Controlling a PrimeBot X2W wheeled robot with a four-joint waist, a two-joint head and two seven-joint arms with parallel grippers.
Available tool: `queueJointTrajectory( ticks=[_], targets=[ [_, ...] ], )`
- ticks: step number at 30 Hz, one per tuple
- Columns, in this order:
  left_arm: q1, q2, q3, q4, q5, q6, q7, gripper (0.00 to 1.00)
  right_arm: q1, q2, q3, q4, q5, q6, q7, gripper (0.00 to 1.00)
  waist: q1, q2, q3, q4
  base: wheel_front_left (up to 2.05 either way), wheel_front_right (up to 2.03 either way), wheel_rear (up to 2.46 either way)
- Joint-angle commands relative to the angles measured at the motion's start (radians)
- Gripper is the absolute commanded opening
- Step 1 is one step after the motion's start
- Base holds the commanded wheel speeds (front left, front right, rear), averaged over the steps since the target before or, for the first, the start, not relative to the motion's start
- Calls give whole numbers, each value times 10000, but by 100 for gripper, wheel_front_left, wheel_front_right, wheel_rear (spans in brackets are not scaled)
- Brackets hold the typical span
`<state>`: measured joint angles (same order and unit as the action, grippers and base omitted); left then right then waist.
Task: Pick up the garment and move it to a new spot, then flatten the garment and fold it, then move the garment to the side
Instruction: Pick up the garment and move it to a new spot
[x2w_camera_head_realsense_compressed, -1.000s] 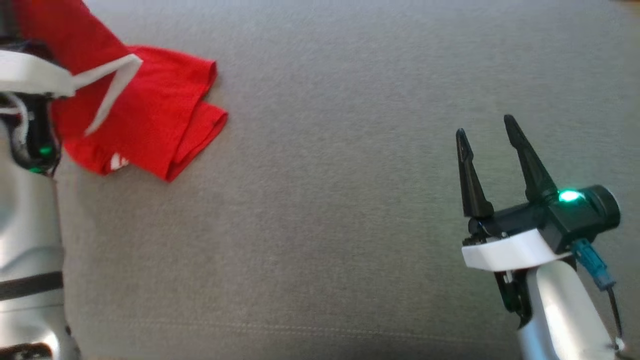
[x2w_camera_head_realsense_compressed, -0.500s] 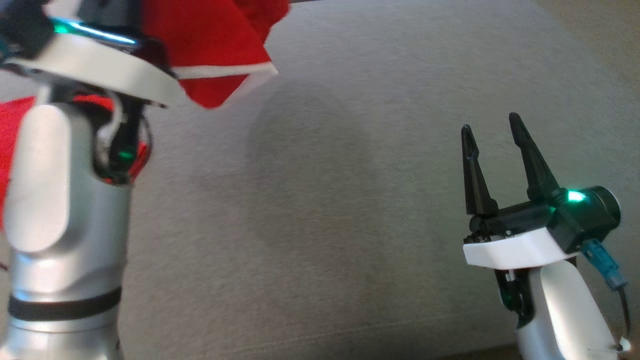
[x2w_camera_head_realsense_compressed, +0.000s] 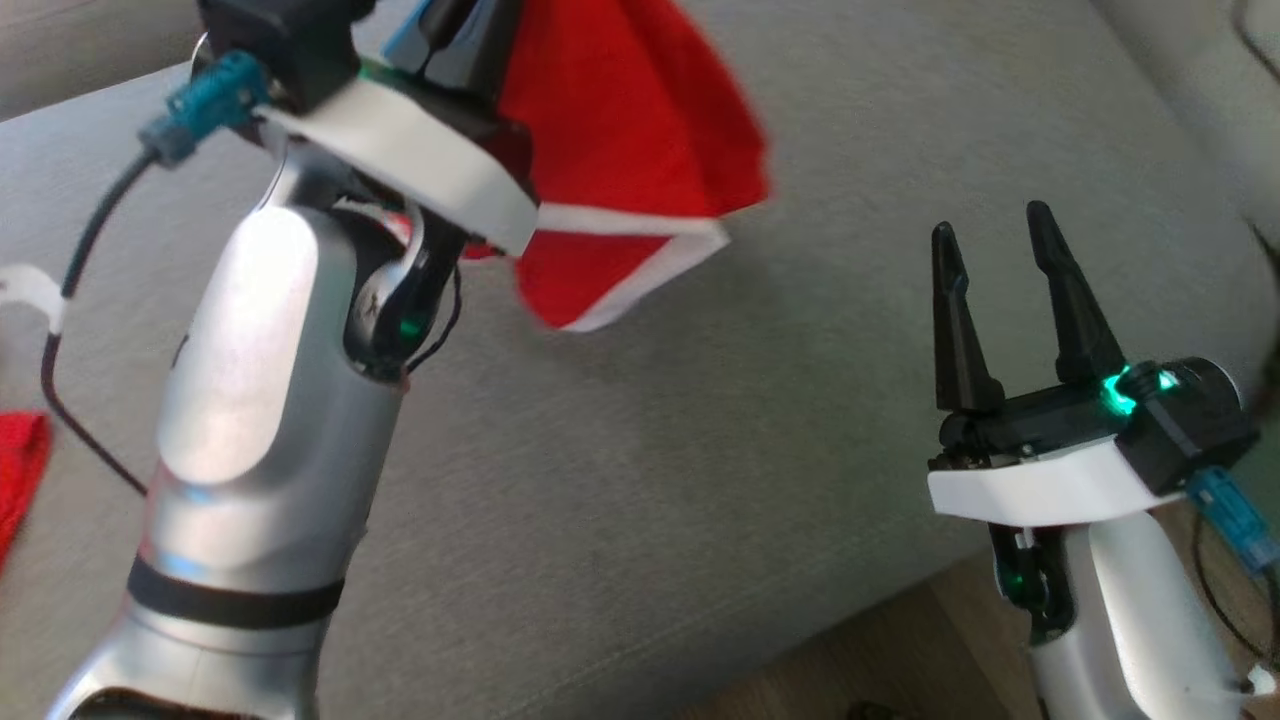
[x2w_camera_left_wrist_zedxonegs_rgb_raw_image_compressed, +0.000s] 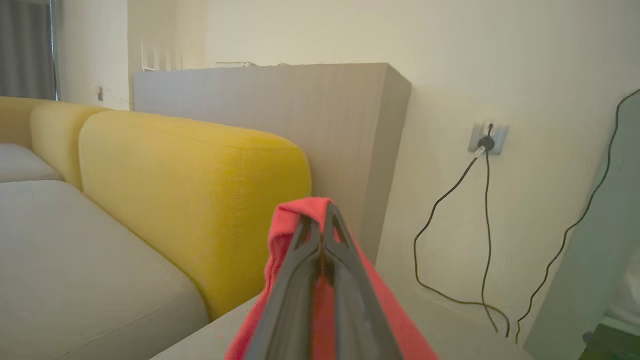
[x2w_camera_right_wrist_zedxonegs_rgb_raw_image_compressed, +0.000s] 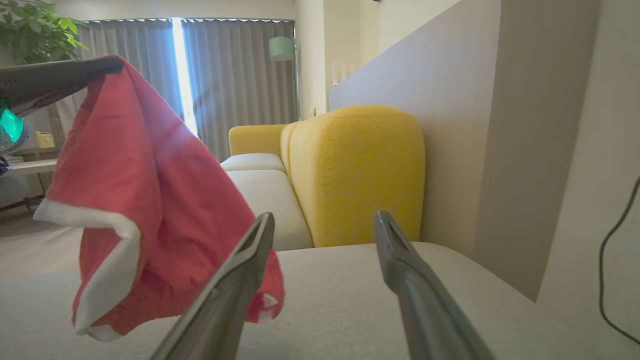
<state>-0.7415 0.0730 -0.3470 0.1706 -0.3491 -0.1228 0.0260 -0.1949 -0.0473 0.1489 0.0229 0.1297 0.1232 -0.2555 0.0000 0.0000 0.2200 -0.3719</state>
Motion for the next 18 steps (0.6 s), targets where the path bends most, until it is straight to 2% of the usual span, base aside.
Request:
queueJointTrajectory(
  ticks=[1,4,8,14,18],
  targets=[
    [-679,90,359,-284,-195,102,-26,0,-156,-29,167,-413,103,75,-62,100,0,0,193,-575,0,0,0],
    [-754,101,462,-89,-190,281,-155,0,-84,-29,69,-458,174,75,-62,100,0,0,274,-714,0,0,0],
    [-574,429,748,356,-165,455,-313,0,-20,-29,42,-516,221,75,-62,100,0,0,356,-688,0,0,0],
    [-901,1728,1030,680,782,654,-858,0,-26,-29,49,-561,157,75,-62,100,0,0,405,-300,0,0,0],
    [-1188,2454,709,803,1523,556,-882,0,-47,-29,97,-523,96,75,-62,100,0,0,426,-50,0,0,0]
  ],
)
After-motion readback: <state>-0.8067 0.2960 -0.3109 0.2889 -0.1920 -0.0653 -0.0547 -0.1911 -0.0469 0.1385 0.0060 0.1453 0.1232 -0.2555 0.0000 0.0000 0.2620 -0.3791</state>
